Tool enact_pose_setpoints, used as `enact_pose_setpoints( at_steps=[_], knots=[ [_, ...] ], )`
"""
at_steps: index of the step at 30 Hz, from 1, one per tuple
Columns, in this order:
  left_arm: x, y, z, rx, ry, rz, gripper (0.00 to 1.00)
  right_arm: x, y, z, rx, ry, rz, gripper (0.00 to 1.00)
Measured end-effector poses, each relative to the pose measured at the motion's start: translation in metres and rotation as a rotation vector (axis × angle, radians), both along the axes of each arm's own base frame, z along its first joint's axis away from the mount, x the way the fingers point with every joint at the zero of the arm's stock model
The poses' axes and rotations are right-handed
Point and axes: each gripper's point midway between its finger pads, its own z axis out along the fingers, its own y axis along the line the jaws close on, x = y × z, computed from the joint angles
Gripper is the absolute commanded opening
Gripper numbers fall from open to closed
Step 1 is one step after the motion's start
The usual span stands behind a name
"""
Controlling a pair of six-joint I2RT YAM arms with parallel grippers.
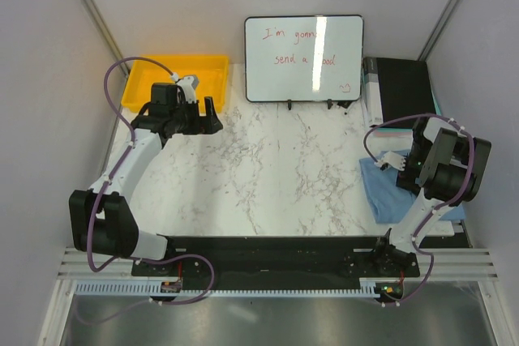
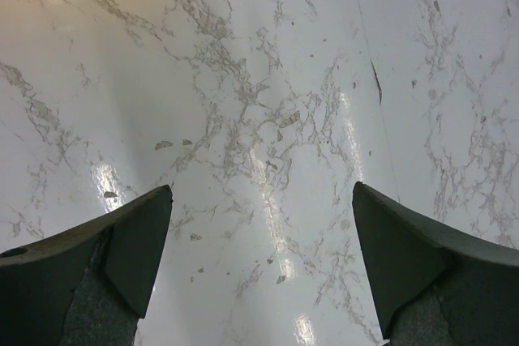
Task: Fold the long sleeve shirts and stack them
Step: Neatly place the folded shirt to the corner
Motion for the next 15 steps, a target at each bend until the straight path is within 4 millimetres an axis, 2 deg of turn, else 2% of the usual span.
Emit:
enact_pose_setpoints(
  at_steps=[7,10,12,15],
  knots=[
    [-0.001,-0.001,0.0,-0.005,0.001,-0.006,0.99,0.01,0.008,0.003,0.042,-0.04,-0.041,0.98],
    [-0.001,-0.001,0.0,-0.005,0.001,-0.007,0.99,0.018,0.013,0.01,0.079,-0.068,-0.058,0.98],
    [-0.001,-0.002,0.0,-0.008,0.001,-0.015,0.99,0.025,0.019,0.021,0.11,-0.094,-0.07,0.98],
    [-0.005,-0.003,0.002,-0.004,0.01,-0.031,0.99,0.048,0.03,0.052,0.166,-0.214,-0.097,0.98]
  ],
)
